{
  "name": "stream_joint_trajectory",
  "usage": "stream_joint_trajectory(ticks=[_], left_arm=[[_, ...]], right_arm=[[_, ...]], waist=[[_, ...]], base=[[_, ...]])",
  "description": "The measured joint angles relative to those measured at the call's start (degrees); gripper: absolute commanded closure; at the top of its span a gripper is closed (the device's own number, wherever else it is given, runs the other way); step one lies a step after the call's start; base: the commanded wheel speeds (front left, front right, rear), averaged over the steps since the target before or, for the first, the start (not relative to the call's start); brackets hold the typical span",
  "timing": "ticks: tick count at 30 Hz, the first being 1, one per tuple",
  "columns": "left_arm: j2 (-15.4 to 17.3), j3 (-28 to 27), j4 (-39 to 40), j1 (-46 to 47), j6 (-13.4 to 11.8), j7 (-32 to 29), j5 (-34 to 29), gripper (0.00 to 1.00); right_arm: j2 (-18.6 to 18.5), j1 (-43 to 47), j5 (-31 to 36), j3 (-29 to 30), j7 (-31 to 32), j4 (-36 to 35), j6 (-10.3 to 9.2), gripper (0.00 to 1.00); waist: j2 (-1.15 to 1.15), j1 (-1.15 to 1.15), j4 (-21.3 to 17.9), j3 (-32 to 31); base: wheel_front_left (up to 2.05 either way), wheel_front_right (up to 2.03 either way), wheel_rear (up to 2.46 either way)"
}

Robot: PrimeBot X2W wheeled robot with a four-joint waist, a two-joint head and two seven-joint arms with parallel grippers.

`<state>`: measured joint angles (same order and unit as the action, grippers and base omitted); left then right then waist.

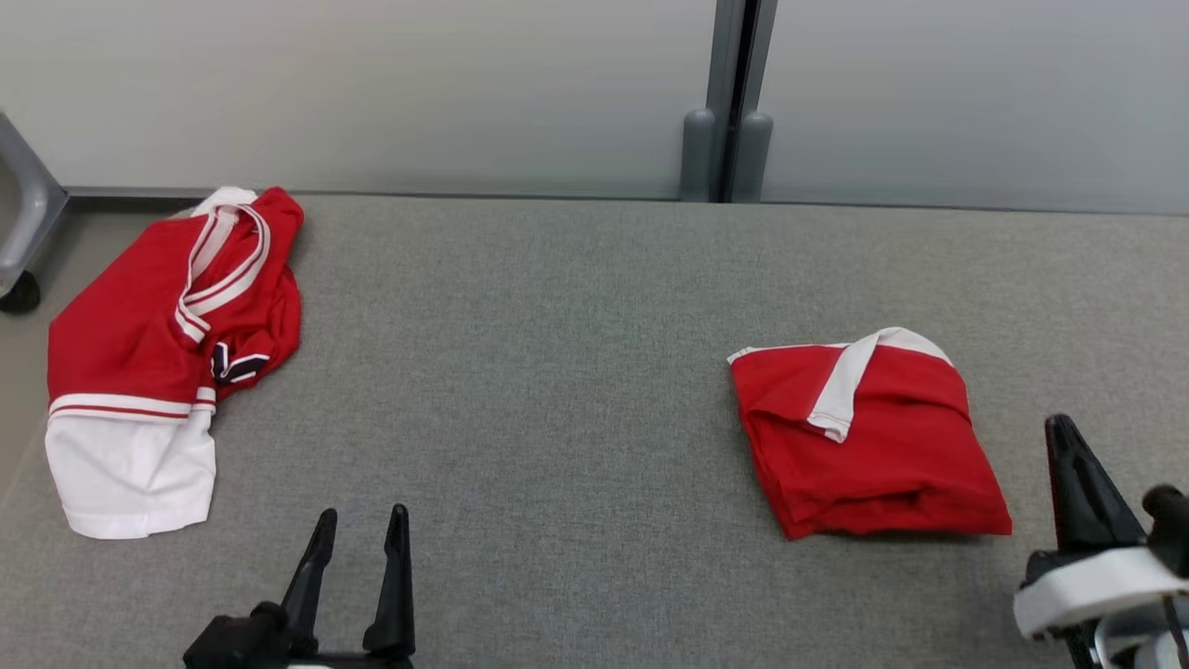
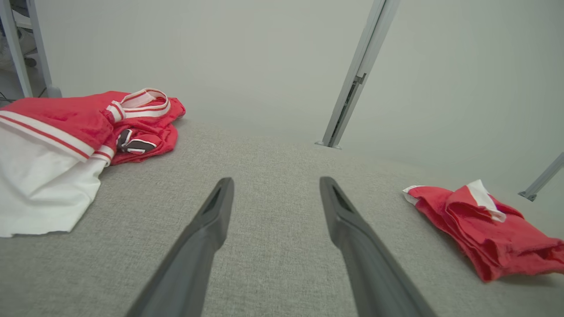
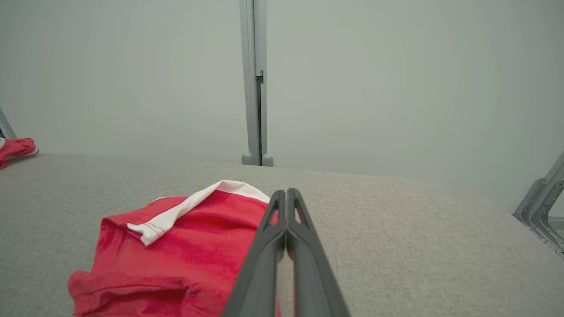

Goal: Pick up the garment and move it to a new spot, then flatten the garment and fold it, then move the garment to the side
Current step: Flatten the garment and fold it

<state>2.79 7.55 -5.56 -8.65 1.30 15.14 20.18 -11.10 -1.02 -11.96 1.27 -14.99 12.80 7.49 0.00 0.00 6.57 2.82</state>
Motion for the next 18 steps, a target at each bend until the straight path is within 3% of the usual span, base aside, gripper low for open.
stream_joint_trajectory(ticks=[8, 18], left_arm=[[0.01, 1.74, -0.51, 4.80, 0.14, 0.00, 0.53, 0.00], [0.01, 2.69, -0.88, 6.69, -0.13, 0.00, 1.33, 0.00]], right_arm=[[-2.16, -15.41, 1.14, -9.27, 6.24, 11.50, 0.01, 1.00], [-4.36, -21.48, -2.10, -17.11, 8.94, 19.73, 0.01, 1.00]], waist=[[0.00, 0.00, 1.75, 6.51], [0.00, 0.00, 4.95, 9.00]], base=[[0.00, 0.00, 0.00], [0.00, 0.00, 0.00]])
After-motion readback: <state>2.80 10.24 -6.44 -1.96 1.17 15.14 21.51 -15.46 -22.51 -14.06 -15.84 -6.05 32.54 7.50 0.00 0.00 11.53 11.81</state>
